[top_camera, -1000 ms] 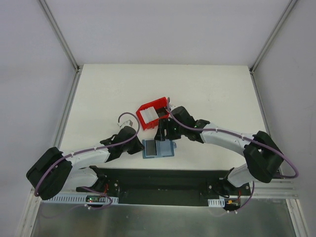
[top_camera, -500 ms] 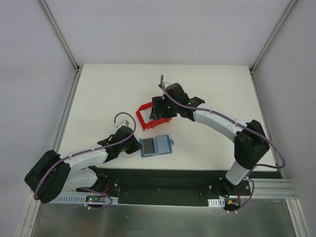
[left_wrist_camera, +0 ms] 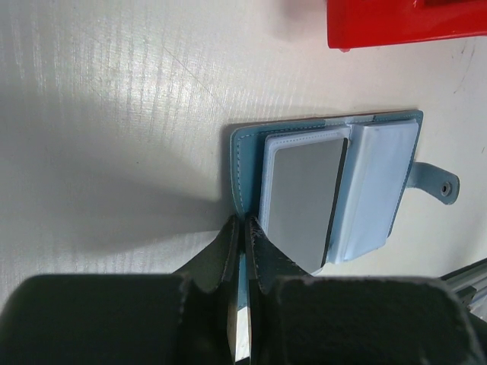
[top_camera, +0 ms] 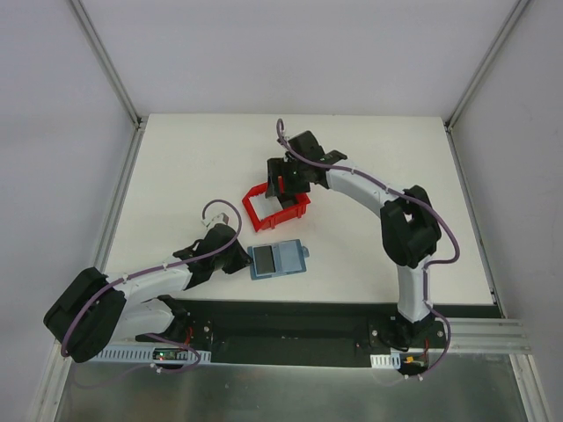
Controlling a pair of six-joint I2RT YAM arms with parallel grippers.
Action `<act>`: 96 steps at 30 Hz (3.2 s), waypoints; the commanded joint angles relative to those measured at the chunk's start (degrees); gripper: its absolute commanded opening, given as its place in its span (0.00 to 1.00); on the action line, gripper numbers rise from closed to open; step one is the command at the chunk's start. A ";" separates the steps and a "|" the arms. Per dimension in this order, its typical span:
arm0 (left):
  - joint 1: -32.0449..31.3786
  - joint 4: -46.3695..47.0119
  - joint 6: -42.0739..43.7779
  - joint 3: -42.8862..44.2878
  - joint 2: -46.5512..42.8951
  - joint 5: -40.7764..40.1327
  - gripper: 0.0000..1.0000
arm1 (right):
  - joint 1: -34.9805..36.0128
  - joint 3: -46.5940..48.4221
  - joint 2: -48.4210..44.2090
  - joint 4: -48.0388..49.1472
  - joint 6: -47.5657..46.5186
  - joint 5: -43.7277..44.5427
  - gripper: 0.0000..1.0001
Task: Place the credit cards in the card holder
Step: Pick up the credit card from the storage box.
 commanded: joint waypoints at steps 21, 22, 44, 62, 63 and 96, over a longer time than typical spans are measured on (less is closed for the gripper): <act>0.80 -3.03 2.49 -0.59 1.43 0.18 0.00 | -1.52 7.31 9.19 -0.92 -1.54 -12.16 0.78; 0.80 -3.03 2.67 -0.33 1.52 0.26 0.00 | -1.70 7.31 9.01 -0.74 -1.19 -12.87 0.78; 0.88 -2.94 3.55 0.90 3.36 1.23 0.00 | -3.90 3.53 5.14 1.90 0.31 -14.37 0.40; 0.88 -2.33 3.81 0.99 3.98 1.93 0.00 | -4.51 4.76 2.95 -1.70 -3.64 -3.93 0.01; 0.88 -2.33 3.73 0.99 3.98 1.93 0.00 | -4.51 4.85 2.94 -1.88 -4.08 -3.13 0.00; 0.88 -2.24 7.77 1.60 3.45 5.36 0.00 | 6.64 -40.84 -36.87 11.48 12.79 10.84 0.00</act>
